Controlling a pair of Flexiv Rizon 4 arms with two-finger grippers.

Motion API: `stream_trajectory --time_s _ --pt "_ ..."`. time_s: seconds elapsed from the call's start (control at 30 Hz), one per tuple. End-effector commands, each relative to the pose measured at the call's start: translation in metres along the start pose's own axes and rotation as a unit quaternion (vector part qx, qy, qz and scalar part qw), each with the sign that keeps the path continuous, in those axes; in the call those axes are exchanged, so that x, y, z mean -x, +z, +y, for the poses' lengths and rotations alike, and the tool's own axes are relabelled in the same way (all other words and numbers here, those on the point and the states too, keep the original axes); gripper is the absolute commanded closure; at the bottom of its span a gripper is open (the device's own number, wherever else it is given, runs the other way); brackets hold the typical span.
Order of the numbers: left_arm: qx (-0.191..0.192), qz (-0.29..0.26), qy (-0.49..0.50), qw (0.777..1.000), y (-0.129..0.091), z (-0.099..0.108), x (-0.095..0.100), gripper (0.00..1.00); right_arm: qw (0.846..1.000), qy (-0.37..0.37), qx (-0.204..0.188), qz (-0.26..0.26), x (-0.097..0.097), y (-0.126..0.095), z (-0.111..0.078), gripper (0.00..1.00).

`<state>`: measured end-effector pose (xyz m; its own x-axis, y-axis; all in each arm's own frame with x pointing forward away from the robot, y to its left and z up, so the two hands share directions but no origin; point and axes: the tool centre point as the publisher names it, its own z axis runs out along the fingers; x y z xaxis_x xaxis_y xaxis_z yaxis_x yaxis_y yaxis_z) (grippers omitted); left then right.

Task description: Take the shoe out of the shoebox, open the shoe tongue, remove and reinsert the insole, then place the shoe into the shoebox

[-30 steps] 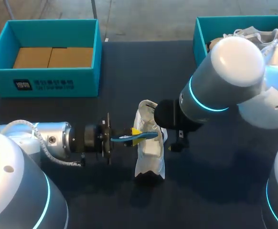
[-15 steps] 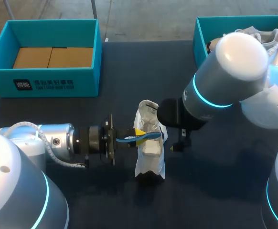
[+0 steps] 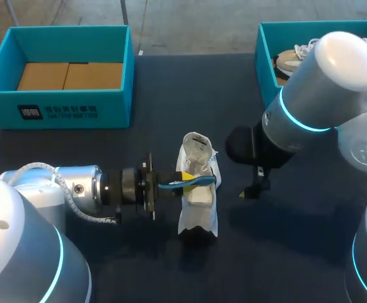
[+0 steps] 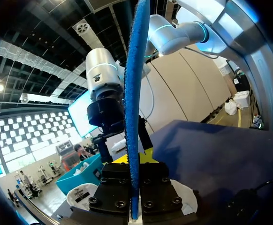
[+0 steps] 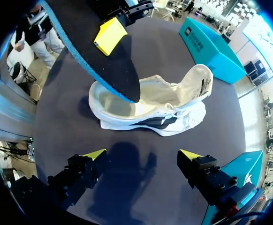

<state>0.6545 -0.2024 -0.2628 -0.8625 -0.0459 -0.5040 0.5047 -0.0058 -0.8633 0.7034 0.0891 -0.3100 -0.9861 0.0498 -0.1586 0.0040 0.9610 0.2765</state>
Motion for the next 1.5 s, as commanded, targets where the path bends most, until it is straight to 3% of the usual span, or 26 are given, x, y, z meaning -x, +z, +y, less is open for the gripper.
stream_trajectory --time_s 0.03,0.8,1.5 --pt "0.001 -0.002 0.0 1.0 0.005 0.002 -0.004 1.0 1.0 0.0 0.008 0.001 0.001 0.003 -0.004 0.0" --pt "0.034 0.035 0.051 0.998 0.009 0.029 -0.004 1.0 1.0 0.0 0.008 0.001 0.001 0.003 -0.004 0.0" --pt "0.037 0.039 0.042 0.998 0.011 0.057 -0.01 1.0 1.0 0.0 0.008 0.001 0.001 0.003 -0.004 0.0"
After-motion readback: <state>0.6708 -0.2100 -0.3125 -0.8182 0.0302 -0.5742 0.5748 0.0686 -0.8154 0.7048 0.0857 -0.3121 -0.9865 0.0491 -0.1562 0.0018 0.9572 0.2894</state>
